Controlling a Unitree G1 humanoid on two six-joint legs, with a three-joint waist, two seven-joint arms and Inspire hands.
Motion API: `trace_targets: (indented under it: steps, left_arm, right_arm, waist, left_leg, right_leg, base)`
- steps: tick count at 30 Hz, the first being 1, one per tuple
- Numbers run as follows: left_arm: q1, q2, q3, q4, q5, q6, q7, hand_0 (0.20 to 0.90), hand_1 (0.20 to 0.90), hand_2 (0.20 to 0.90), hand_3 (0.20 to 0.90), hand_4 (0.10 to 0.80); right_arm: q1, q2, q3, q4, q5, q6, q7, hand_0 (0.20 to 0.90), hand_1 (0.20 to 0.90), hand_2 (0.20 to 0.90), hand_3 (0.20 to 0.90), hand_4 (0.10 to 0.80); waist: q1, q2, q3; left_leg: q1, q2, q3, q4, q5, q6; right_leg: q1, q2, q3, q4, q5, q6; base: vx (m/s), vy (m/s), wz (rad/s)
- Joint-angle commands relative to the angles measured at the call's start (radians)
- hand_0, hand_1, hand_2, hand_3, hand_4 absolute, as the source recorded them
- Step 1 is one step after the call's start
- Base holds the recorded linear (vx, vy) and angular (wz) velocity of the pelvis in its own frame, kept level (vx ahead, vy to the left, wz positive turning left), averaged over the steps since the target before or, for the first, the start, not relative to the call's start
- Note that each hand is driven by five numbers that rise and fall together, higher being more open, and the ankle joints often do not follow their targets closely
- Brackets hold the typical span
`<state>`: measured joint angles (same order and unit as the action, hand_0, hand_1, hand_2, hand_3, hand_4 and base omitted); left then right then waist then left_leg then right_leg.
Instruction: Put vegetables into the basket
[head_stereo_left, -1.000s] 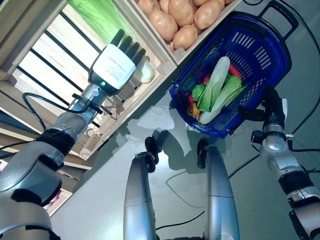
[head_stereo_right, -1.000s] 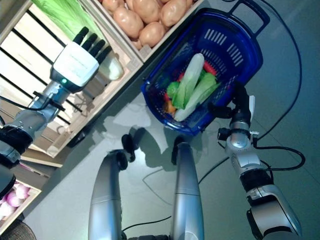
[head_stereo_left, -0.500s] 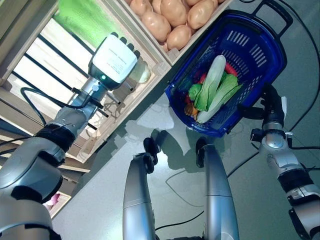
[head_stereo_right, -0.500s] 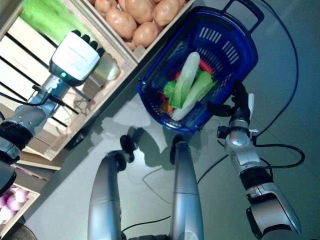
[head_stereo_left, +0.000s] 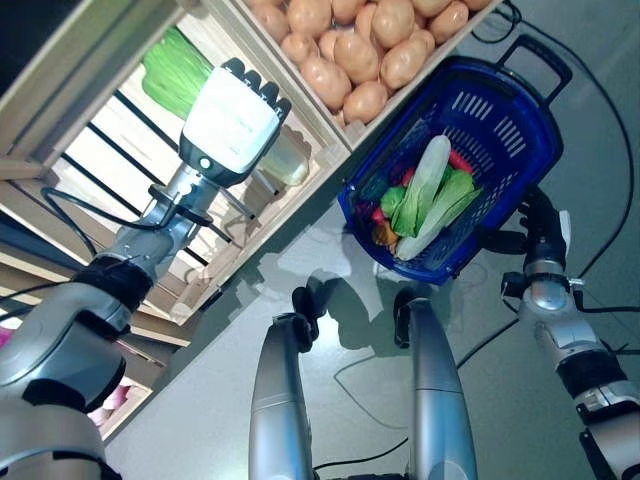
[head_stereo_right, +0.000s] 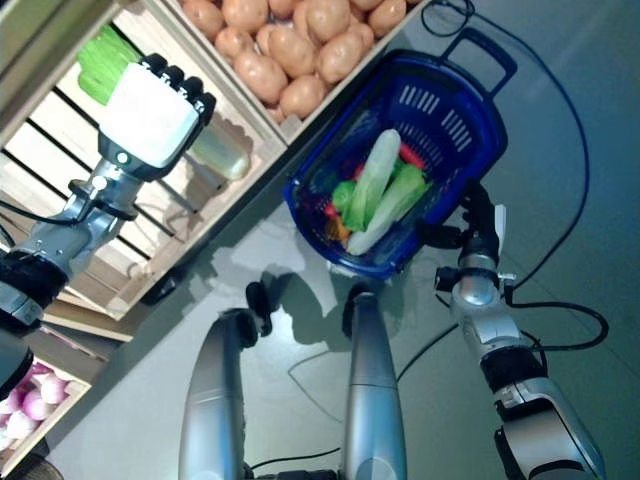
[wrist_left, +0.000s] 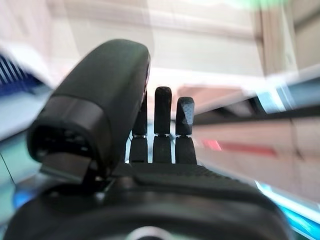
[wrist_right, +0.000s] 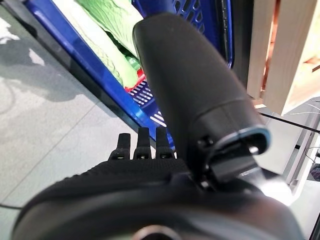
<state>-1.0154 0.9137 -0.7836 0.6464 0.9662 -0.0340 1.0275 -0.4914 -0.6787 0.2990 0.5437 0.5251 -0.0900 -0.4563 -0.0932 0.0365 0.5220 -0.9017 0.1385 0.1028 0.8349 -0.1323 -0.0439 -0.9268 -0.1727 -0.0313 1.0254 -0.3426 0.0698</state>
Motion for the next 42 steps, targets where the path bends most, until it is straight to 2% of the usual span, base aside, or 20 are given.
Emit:
trace_targets:
  steps: [1, 4, 7, 13, 14, 15, 16, 19, 24, 32, 42]
  left_arm:
    - [-0.036, 0.071, 0.13, -0.062, -0.086, 0.008, 0.118, 0.3, 0.3, 0.3, 0.3, 0.4]
    - [0.016, 0.07, 0.176, -0.107, -0.074, -0.006, 0.094, 0.3, 0.3, 0.3, 0.3, 0.4]
    - [0.024, 0.068, 0.181, -0.139, -0.063, 0.004, 0.063, 0.3, 0.3, 0.3, 0.3, 0.4]
    - [0.017, 0.082, 0.161, -0.174, -0.053, -0.003, -0.022, 0.3, 0.3, 0.3, 0.3, 0.4]
    - [0.02, 0.085, 0.156, -0.175, -0.044, -0.013, -0.029, 0.467, 0.467, 0.467, 0.467, 0.511]
    - [0.023, 0.087, 0.156, -0.176, -0.038, -0.02, -0.052, 0.7, 0.7, 0.7, 0.7, 0.667]
    - [0.017, 0.092, 0.138, -0.176, -0.045, -0.029, -0.063, 0.9, 0.9, 0.9, 0.9, 0.8]
    - [0.005, 0.103, 0.095, -0.168, 0.0, -0.059, -0.131, 0.9, 0.9, 0.9, 0.9, 0.8]
    - [-0.008, 0.119, 0.038, -0.154, -0.008, -0.05, -0.19, 0.9, 0.9, 0.9, 0.9, 0.8]
    - [-0.039, 0.138, -0.014, -0.133, 0.005, -0.045, -0.244, 0.9, 0.9, 0.9, 0.9, 0.8]
    - [-0.052, 0.126, -0.051, -0.103, 0.009, -0.028, -0.308, 0.9, 0.9, 0.9, 0.9, 0.8]
  right_arm:
    - [-0.028, 0.027, -0.069, -0.085, -0.033, -0.075, -0.039, 0.9, 0.9, 0.9, 0.9, 0.8]
    - [0.002, 0.035, -0.081, -0.096, -0.056, -0.067, -0.045, 0.9, 0.9, 0.9, 0.9, 0.8]
    - [0.004, 0.03, -0.089, -0.096, -0.053, -0.066, -0.048, 0.9, 0.9, 0.9, 0.9, 0.8]
    - [-0.011, 0.003, -0.09, -0.09, -0.01, -0.067, -0.043, 0.9, 0.9, 0.9, 0.9, 0.8]
    - [-0.011, -0.001, -0.091, -0.089, -0.008, -0.072, -0.036, 0.9, 0.9, 0.9, 0.9, 0.8]
    - [-0.01, -0.004, -0.091, -0.089, -0.008, -0.074, -0.034, 0.9, 0.9, 0.9, 0.9, 0.8]
    - [-0.015, -0.009, -0.088, -0.085, -0.001, -0.077, -0.033, 0.9, 0.9, 0.9, 0.9, 0.8]
    - [-0.021, -0.025, -0.088, -0.074, 0.008, -0.079, -0.017, 0.9, 0.9, 0.9, 0.9, 0.8]
    - [-0.027, -0.041, -0.079, -0.061, 0.021, -0.077, 0.002, 0.9, 0.9, 0.9, 0.9, 0.8]
    - [-0.025, -0.078, -0.076, -0.06, 0.035, -0.083, 0.01, 0.9, 0.9, 0.9, 0.9, 0.8]
    - [-0.028, -0.097, -0.072, -0.059, 0.04, -0.086, 0.001, 0.9, 0.9, 0.9, 0.9, 0.8]
  waist:
    - [0.003, -0.025, -0.002]
    - [0.013, -0.027, -0.002]
    - [0.02, -0.027, -0.002]
    - [0.031, -0.024, -0.002]
    - [0.031, -0.024, -0.002]
    - [0.031, -0.024, -0.002]
    - [0.03, -0.024, -0.002]
    - [0.026, -0.023, -0.002]
    - [0.017, -0.022, -0.002]
    - [0.01, -0.018, -0.002]
    - [0.004, -0.015, -0.002]
  left_leg:
    - [0.128, 0.021, 0.031, -0.073, -0.08, -0.018]
    - [0.181, 0.011, 0.028, -0.139, -0.052, -0.022]
    - [0.18, 0.002, 0.019, -0.159, -0.041, -0.024]
    - [0.135, -0.007, 0.001, -0.118, -0.07, -0.015]
    - [0.129, -0.007, 0.002, -0.112, -0.074, -0.011]
    - [0.125, -0.008, 0.003, -0.109, -0.076, -0.01]
    - [0.12, -0.007, 0.003, -0.104, -0.08, -0.006]
    - [0.114, -0.007, 0.006, -0.096, -0.087, -0.001]
    - [0.106, -0.003, 0.009, -0.083, -0.092, -0.002]
    - [0.062, 0.008, 0.011, -0.051, -0.101, 0.0]
    - [0.012, 0.02, 0.014, -0.019, -0.11, -0.005]
  right_leg:
    - [0.138, -0.019, -0.024, -0.19, 0.128, -0.004]
    - [0.191, -0.019, -0.034, -0.248, 0.145, -0.002]
    - [0.194, -0.015, -0.039, -0.268, 0.154, -0.002]
    - [0.146, -0.017, -0.053, -0.214, 0.125, -0.004]
    - [0.141, -0.015, -0.056, -0.21, 0.123, -0.004]
    - [0.139, -0.013, -0.057, -0.209, 0.121, -0.005]
    - [0.133, -0.011, -0.056, -0.204, 0.12, -0.004]
    - [0.124, -0.01, -0.056, -0.199, 0.118, -0.003]
    - [0.114, -0.012, -0.049, -0.188, 0.116, 0.001]
    - [0.072, -0.026, -0.045, -0.166, 0.112, 0.001]
    - [0.02, -0.044, -0.038, -0.14, 0.11, 0.005]
  base:
    - [0.022, -0.037, 0.09]
    - [0.02, -0.049, 0.08]
    - [-0.046, -0.053, 0.08]
    - [-0.058, -0.017, 0.04]
    - [0.0, 0.0, 0.0]
    - [0.0, 0.0, 0.0]
    - [0.0, 0.0, 0.0]
    - [0.0, 0.0, 0.0]
    - [0.025, 0.013, -0.02]
    - [0.01, 0.004, 0.0]
    - [0.0, 0.0, 0.0]
